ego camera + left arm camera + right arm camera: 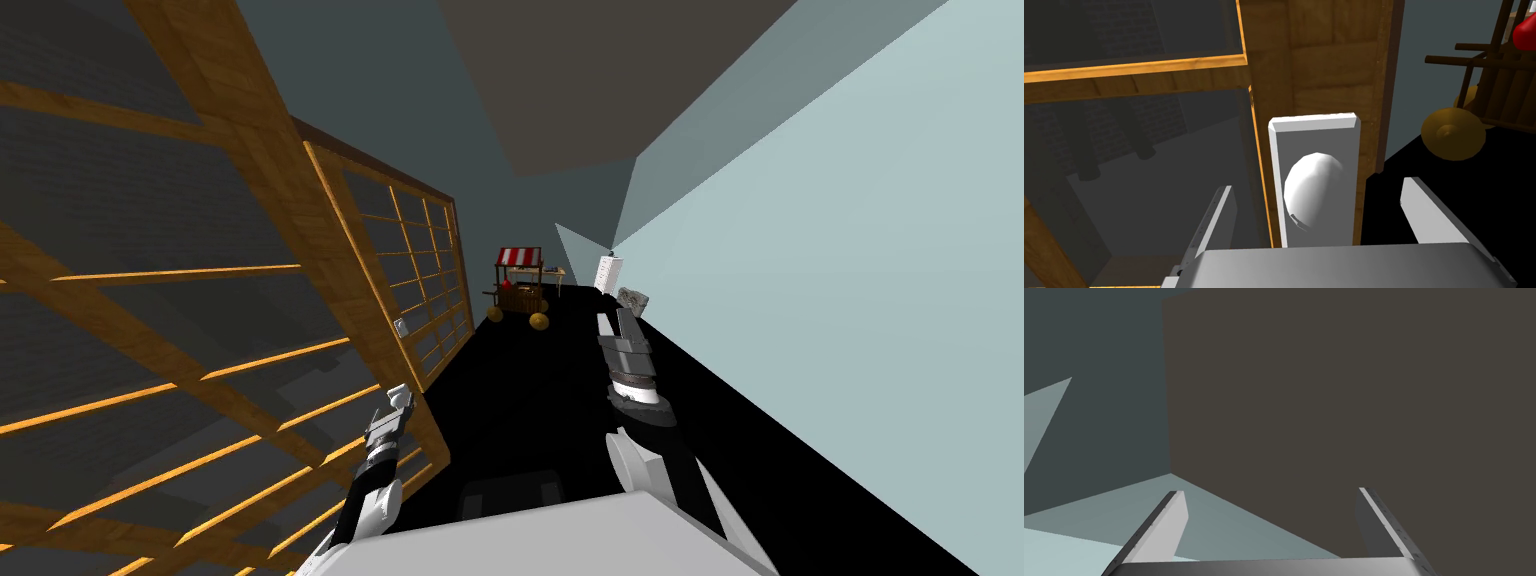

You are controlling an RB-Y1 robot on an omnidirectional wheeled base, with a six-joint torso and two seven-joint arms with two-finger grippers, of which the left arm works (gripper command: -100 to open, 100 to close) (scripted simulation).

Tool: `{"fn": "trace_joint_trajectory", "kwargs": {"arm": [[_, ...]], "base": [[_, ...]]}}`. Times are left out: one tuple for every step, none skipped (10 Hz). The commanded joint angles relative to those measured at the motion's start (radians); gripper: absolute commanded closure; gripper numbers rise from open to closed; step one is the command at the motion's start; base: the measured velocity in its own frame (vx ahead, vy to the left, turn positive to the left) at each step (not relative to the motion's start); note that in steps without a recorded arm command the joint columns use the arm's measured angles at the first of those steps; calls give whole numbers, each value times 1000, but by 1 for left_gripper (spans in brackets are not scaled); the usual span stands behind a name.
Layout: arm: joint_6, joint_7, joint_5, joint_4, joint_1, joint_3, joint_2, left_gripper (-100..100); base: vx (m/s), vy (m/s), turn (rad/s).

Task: Pull the door open

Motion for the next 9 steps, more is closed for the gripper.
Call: {"fn": "trace_joint_trajectory", "kwargs": {"arm": [[-13, 6, 9, 39, -16, 31, 5, -100], [-13, 6, 9, 39, -16, 31, 5, -100], [-19, 9, 13, 57, -25, 44, 7, -100], [-17, 9, 10, 55, -24, 35, 6, -100], [-17, 9, 10, 55, -24, 35, 6, 100], [-17, 9, 10, 55, -24, 35, 6, 100], [-17, 9, 10, 55, -24, 35, 6, 100], [-17, 9, 10, 55, -24, 35, 6, 100], [-17, 9, 10, 55, -24, 35, 6, 100]], "base": [[37, 53, -335], [27, 50, -102], [17, 24, -86], [5, 8, -24], [-2, -1, 23], [0, 0, 0], [0, 0, 0], [0, 0, 0], [0, 0, 0]]}}
